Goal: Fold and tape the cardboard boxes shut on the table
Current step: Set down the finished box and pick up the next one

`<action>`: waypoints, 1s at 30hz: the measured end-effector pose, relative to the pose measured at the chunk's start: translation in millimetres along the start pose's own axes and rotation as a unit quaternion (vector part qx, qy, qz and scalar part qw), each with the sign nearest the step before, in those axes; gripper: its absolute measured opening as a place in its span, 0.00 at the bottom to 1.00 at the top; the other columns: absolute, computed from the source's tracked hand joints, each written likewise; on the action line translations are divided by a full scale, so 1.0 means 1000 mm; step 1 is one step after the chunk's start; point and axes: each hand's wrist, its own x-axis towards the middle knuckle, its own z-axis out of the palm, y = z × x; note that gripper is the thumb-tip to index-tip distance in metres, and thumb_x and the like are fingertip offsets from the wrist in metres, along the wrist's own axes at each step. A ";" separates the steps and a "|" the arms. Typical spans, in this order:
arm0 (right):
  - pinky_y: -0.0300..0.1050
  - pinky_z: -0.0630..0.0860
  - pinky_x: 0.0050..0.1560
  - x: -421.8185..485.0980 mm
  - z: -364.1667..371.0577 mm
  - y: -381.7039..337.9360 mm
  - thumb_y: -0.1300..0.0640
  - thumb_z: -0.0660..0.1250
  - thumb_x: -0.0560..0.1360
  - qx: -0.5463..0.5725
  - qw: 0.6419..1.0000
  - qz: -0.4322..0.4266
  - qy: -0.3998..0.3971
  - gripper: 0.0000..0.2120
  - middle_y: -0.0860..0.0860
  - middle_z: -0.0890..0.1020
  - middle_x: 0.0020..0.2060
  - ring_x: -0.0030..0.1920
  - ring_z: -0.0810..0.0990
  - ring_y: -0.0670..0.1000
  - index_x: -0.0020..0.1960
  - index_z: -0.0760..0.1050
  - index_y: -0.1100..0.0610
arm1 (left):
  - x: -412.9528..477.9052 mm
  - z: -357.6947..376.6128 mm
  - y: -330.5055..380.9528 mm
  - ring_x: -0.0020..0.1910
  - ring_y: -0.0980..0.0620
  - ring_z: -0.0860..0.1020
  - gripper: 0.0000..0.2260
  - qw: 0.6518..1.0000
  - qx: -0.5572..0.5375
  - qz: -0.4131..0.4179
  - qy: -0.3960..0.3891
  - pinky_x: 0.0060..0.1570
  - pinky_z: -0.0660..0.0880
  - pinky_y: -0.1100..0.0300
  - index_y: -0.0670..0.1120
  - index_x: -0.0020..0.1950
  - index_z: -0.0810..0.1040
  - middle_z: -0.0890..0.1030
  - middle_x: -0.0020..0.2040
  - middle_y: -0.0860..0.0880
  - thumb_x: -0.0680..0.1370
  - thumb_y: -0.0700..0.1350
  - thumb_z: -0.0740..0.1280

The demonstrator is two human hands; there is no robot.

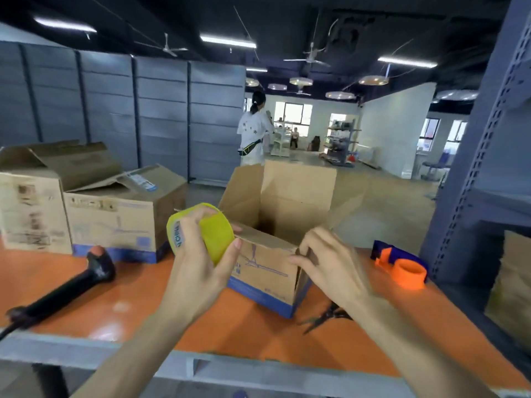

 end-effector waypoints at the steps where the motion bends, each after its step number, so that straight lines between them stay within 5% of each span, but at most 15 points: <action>1: 0.49 0.75 0.38 0.001 0.007 0.002 0.43 0.72 0.75 0.004 1.000 0.003 -0.001 0.15 0.45 0.73 0.43 0.43 0.76 0.50 0.42 0.72 0.53 | -0.002 0.001 -0.005 0.62 0.52 0.78 0.22 1.000 0.003 0.000 0.001 0.62 0.72 0.57 0.67 0.63 0.58 0.81 0.56 0.59 0.78 0.51 0.68; 7: 0.49 0.76 0.36 0.014 0.027 0.008 0.45 0.67 0.78 0.004 1.000 -0.005 -0.024 0.11 0.45 0.72 0.51 0.46 0.77 0.51 0.51 0.72 0.51 | -0.004 0.009 -0.016 0.61 0.46 0.79 0.23 0.999 0.028 -0.028 0.002 0.61 0.74 0.43 0.66 0.63 0.58 0.82 0.56 0.55 0.79 0.47 0.69; 11: 0.57 0.80 0.46 0.008 0.031 0.017 0.52 0.69 0.79 0.030 0.999 0.006 -0.045 0.13 0.44 0.72 0.60 0.55 0.78 0.53 0.61 0.73 0.51 | -0.019 0.018 -0.013 0.61 0.55 0.80 0.21 0.998 0.033 -0.061 -0.001 0.59 0.73 0.62 0.58 0.63 0.61 0.83 0.57 0.56 0.79 0.45 0.70; 13: 0.57 0.80 0.48 0.005 0.027 0.023 0.53 0.68 0.79 0.041 0.998 0.004 -0.051 0.15 0.43 0.72 0.63 0.57 0.78 0.53 0.65 0.72 0.50 | -0.028 0.024 -0.010 0.62 0.57 0.80 0.21 0.996 0.029 -0.083 0.007 0.58 0.74 0.63 0.55 0.62 0.61 0.83 0.59 0.57 0.78 0.44 0.70; 18: 0.55 0.78 0.46 0.016 0.017 0.024 0.51 0.67 0.80 0.025 0.998 -0.008 -0.052 0.09 0.47 0.77 0.54 0.52 0.80 0.57 0.58 0.76 0.50 | -0.033 0.034 0.009 0.63 0.57 0.80 0.21 0.994 0.026 -0.101 0.031 0.61 0.76 0.46 0.51 0.62 0.61 0.81 0.60 0.62 0.79 0.38 0.70; 21: 0.52 0.76 0.43 0.023 0.009 0.018 0.49 0.65 0.80 0.033 0.998 -0.017 -0.050 0.06 0.47 0.77 0.48 0.50 0.79 0.56 0.54 0.78 0.50 | -0.019 0.033 0.024 0.61 0.66 0.77 0.20 0.995 0.056 -0.065 0.055 0.59 0.74 0.63 0.48 0.63 0.62 0.79 0.60 0.68 0.79 0.38 0.70; 23: 0.52 0.76 0.43 0.024 0.003 0.013 0.47 0.63 0.81 0.042 0.997 -0.031 -0.059 0.08 0.46 0.78 0.47 0.48 0.79 0.55 0.54 0.78 0.49 | -0.004 0.030 0.033 0.61 0.69 0.76 0.21 0.995 0.056 -0.055 0.067 0.57 0.72 0.70 0.49 0.64 0.62 0.81 0.59 0.64 0.79 0.40 0.70; 27: 0.53 0.77 0.44 0.022 -0.003 0.006 0.48 0.62 0.81 0.039 0.995 -0.056 -0.073 0.08 0.46 0.77 0.44 0.47 0.80 0.56 0.52 0.76 0.52 | 0.022 0.031 0.040 0.64 0.61 0.77 0.21 0.996 0.066 -0.046 0.045 0.58 0.74 0.61 0.53 0.64 0.60 0.80 0.61 0.63 0.79 0.43 0.70; 30: 0.54 0.78 0.44 0.020 -0.006 0.008 0.47 0.62 0.81 0.020 0.997 -0.049 -0.063 0.10 0.46 0.75 0.47 0.48 0.79 0.54 0.50 0.75 0.53 | 0.038 0.037 0.038 0.66 0.67 0.70 0.21 0.994 0.102 -0.035 0.023 0.60 0.67 0.69 0.50 0.64 0.61 0.80 0.62 0.53 0.79 0.44 0.71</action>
